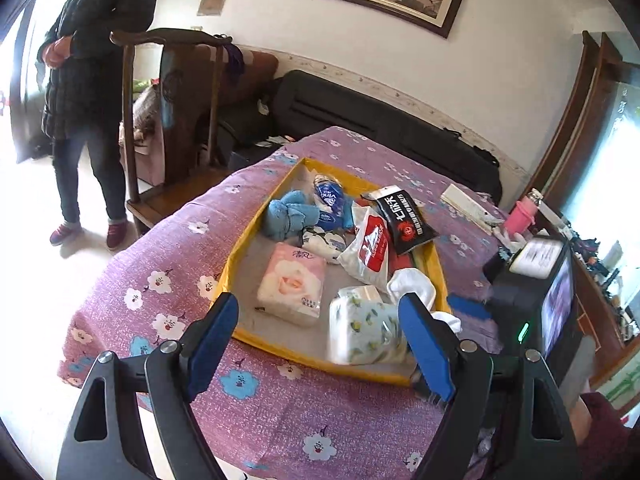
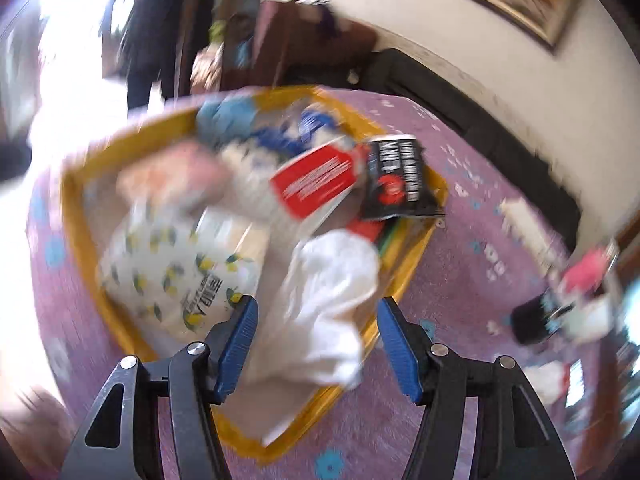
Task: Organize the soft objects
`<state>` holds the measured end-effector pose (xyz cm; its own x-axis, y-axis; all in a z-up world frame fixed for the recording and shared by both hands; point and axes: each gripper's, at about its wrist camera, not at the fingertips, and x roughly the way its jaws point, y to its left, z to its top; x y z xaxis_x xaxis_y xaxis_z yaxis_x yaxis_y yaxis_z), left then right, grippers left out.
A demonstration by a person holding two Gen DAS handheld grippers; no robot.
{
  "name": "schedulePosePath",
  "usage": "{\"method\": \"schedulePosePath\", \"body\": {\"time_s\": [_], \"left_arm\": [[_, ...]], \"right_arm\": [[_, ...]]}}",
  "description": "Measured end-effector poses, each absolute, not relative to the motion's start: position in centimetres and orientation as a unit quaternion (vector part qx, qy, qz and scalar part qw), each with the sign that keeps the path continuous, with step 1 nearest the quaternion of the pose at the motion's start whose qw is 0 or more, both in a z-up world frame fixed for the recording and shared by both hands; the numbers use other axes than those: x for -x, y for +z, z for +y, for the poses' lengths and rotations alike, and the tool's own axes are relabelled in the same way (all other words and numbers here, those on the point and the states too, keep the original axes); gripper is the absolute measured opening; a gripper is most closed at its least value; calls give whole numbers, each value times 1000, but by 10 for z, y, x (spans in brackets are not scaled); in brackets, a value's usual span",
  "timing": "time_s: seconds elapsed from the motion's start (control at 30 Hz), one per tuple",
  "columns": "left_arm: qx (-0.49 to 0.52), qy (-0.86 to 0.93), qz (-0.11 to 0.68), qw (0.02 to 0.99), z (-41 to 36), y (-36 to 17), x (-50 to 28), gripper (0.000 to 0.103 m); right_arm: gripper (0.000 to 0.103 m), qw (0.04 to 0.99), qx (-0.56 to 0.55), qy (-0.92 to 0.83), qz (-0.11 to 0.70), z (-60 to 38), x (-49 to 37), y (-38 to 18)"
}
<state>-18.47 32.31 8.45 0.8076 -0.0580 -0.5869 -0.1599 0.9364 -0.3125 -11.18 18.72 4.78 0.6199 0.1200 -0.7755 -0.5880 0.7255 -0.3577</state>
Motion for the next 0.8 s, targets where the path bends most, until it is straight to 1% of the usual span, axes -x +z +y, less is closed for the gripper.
{"method": "schedulePosePath", "body": {"time_s": [0.03, 0.13, 0.23, 0.33, 0.43, 0.57, 0.6, 0.63, 0.7, 0.8], "left_arm": [[178, 29, 308, 934, 323, 85, 186, 82], [181, 41, 302, 935, 318, 90, 190, 82], [173, 53, 298, 937, 313, 98, 192, 82], [158, 50, 292, 942, 303, 106, 194, 82], [144, 41, 287, 946, 292, 113, 194, 82], [141, 21, 293, 945, 277, 114, 197, 82], [140, 16, 296, 945, 273, 114, 198, 82], [139, 9, 301, 944, 267, 114, 198, 83], [130, -9, 308, 942, 253, 116, 197, 83], [102, -30, 310, 945, 228, 124, 197, 83]], "right_arm": [[66, 842, 301, 219, 391, 187, 113, 48], [66, 812, 296, 232, 447, 188, 101, 45], [66, 779, 267, 259, 505, 186, 92, 40], [66, 770, 240, 271, 526, 181, 97, 36], [66, 784, 220, 271, 513, 172, 102, 40], [67, 816, 148, 295, 474, 142, 106, 63], [69, 829, 129, 295, 456, 132, 110, 72], [74, 843, 111, 294, 436, 117, 112, 83], [78, 870, 81, 274, 401, 82, 115, 102], [80, 899, 45, 229, 371, 24, 116, 118]]}}
